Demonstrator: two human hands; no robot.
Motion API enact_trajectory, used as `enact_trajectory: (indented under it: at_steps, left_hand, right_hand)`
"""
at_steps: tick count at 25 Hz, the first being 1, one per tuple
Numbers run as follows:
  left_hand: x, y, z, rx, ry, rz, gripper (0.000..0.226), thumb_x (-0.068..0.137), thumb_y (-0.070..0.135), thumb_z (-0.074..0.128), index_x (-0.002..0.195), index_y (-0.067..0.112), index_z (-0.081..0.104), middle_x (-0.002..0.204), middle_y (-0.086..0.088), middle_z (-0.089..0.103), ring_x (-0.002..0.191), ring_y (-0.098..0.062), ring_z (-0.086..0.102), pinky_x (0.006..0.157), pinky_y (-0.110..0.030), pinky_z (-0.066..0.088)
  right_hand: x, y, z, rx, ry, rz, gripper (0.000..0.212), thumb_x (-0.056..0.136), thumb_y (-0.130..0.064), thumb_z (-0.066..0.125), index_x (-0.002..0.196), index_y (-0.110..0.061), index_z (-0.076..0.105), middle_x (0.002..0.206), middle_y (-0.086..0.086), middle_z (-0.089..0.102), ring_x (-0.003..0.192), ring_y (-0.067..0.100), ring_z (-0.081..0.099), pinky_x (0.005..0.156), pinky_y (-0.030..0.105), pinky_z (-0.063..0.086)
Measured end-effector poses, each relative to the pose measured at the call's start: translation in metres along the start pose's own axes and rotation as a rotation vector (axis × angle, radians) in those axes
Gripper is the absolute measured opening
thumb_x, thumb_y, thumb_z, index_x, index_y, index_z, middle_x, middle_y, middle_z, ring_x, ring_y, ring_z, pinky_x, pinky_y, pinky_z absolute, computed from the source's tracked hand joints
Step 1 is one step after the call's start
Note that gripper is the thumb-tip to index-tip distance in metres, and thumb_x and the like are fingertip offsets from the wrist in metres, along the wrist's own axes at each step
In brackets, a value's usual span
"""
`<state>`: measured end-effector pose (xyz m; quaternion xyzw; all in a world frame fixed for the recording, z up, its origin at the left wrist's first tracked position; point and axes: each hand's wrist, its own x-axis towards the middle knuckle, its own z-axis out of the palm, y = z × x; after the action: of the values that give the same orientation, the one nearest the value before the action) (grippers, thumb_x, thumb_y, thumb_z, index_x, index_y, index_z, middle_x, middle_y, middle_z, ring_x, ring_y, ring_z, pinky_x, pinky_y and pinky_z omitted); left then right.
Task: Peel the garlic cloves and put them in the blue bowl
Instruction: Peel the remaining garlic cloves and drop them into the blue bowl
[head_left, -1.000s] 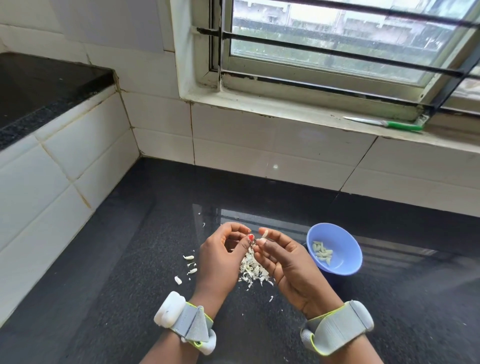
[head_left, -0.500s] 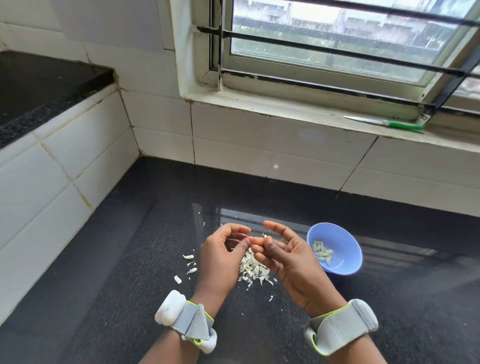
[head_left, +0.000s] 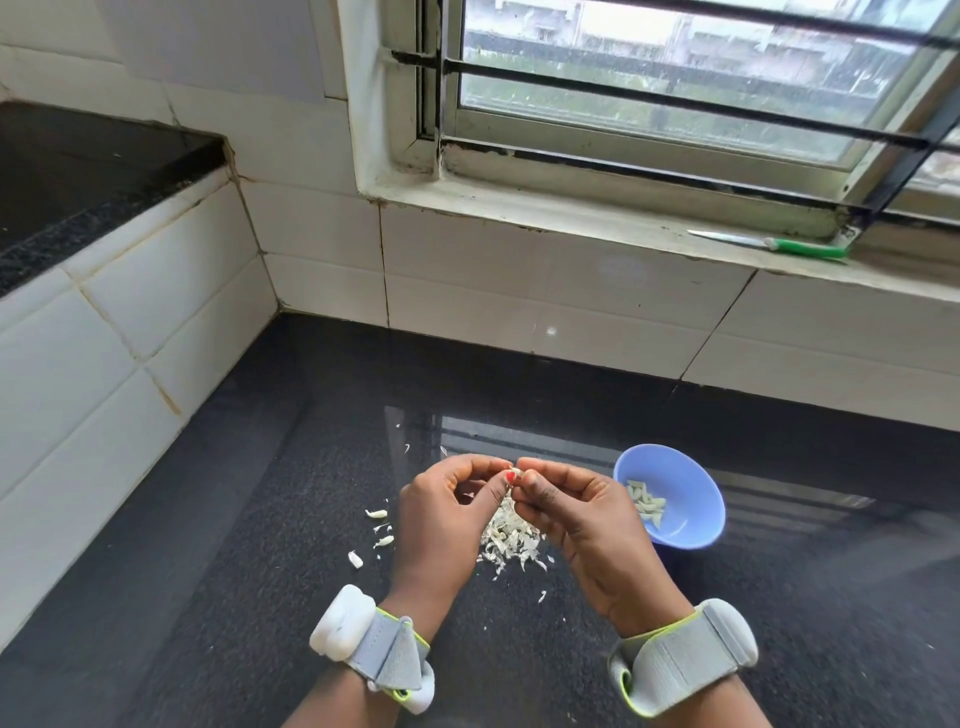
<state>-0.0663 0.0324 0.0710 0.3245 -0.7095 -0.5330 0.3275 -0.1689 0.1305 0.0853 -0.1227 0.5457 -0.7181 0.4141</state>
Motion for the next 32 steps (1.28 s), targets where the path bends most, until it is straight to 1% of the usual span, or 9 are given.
enact_trajectory:
  at_steps: [3,5,8,13,21,24,28,30,32]
  left_hand:
    - [0.0003,-0.0012,0.0014,0.067,0.027,0.057,0.004,0.080,0.022,0.074,0.083,0.024,0.075,0.074,0.009,0.071,0.069,-0.003,0.065,0.066,-0.026,0.055]
    - [0.0010,-0.0012,0.0010,0.126,0.020,0.129,0.004,0.081,0.021,0.073,0.083,0.023,0.075,0.075,0.009,0.069,0.070,-0.003,0.064,0.064,-0.023,0.053]
    - [0.0034,-0.0020,-0.0006,0.260,-0.017,0.252,0.004,0.082,0.023,0.069,0.084,0.023,0.073,0.075,0.012,0.065,0.070,-0.003,0.060,0.063,-0.020,0.049]
    - [0.0058,-0.0015,-0.0014,0.328,-0.057,0.332,0.013,0.080,0.028,0.063,0.081,0.019,0.073,0.076,0.010,0.066,0.070,-0.004,0.057,0.064,-0.019,0.045]
    - [0.0034,-0.0036,0.0005,0.332,-0.030,0.324,0.010,0.080,0.025,0.062,0.079,0.019,0.069,0.074,0.011,0.062,0.067,-0.004,0.055,0.060,-0.021,0.045]
    - [0.0025,-0.0022,0.0028,0.300,-0.024,0.296,0.008,0.080,0.024,0.062,0.078,0.020,0.069,0.073,0.012,0.061,0.067,-0.003,0.055,0.059,-0.018,0.043]
    - [0.0031,-0.0006,0.0016,0.188,-0.039,0.188,0.004,0.082,0.018,0.070,0.079,0.020,0.072,0.073,0.012,0.064,0.071,-0.003,0.059,0.060,-0.012,0.043]
    - [0.0039,0.0012,-0.0003,0.174,-0.063,0.161,0.006,0.082,0.016,0.071,0.081,0.021,0.074,0.074,0.011,0.066,0.073,-0.002,0.060,0.061,-0.013,0.045]
    - [0.0045,0.0020,-0.0010,0.206,-0.072,0.170,0.005,0.080,0.016,0.073,0.081,0.021,0.075,0.072,0.011,0.065,0.072,0.001,0.059,0.061,-0.009,0.042]
  right_hand:
    - [-0.0007,0.0014,0.0006,-0.023,0.005,-0.018,0.022,0.067,-0.009,0.074,0.089,-0.006,0.076,0.084,0.014,0.074,0.075,0.016,0.069,0.069,0.024,0.058]
    - [-0.0007,0.0027,0.0002,-0.075,0.032,-0.059,0.025,0.069,-0.008,0.076,0.094,-0.005,0.073,0.084,0.013,0.074,0.077,0.017,0.069,0.069,0.025,0.058]
    - [0.0007,0.0036,-0.0012,-0.246,0.095,-0.177,0.029,0.075,-0.002,0.077,0.101,-0.006,0.066,0.080,0.010,0.073,0.077,0.017,0.070,0.068,0.025,0.056]
    - [0.0007,0.0018,-0.0017,-0.356,0.112,-0.237,0.028,0.076,0.001,0.077,0.099,-0.007,0.062,0.077,0.011,0.073,0.073,0.019,0.070,0.069,0.027,0.058]
    - [0.0013,0.0005,0.0000,-0.261,0.093,-0.186,0.023,0.080,0.004,0.072,0.099,-0.004,0.061,0.074,0.009,0.071,0.073,0.017,0.069,0.065,0.025,0.056]
    - [0.0013,0.0000,0.0016,-0.202,0.073,-0.139,0.015,0.085,0.004,0.067,0.098,-0.003,0.065,0.077,0.011,0.072,0.076,0.019,0.071,0.068,0.028,0.059]
    - [0.0008,-0.0009,0.0003,-0.069,0.018,-0.058,0.013,0.088,0.003,0.062,0.098,0.002,0.069,0.081,0.015,0.073,0.075,0.019,0.071,0.068,0.024,0.058]
    - [0.0014,-0.0001,-0.0017,-0.057,0.027,-0.052,0.014,0.087,0.003,0.063,0.099,0.002,0.070,0.083,0.016,0.073,0.076,0.020,0.071,0.068,0.024,0.057]
    - [0.0018,0.0013,-0.0023,-0.104,0.051,-0.075,0.013,0.086,0.003,0.065,0.098,0.001,0.071,0.083,0.016,0.074,0.076,0.020,0.072,0.068,0.023,0.057]
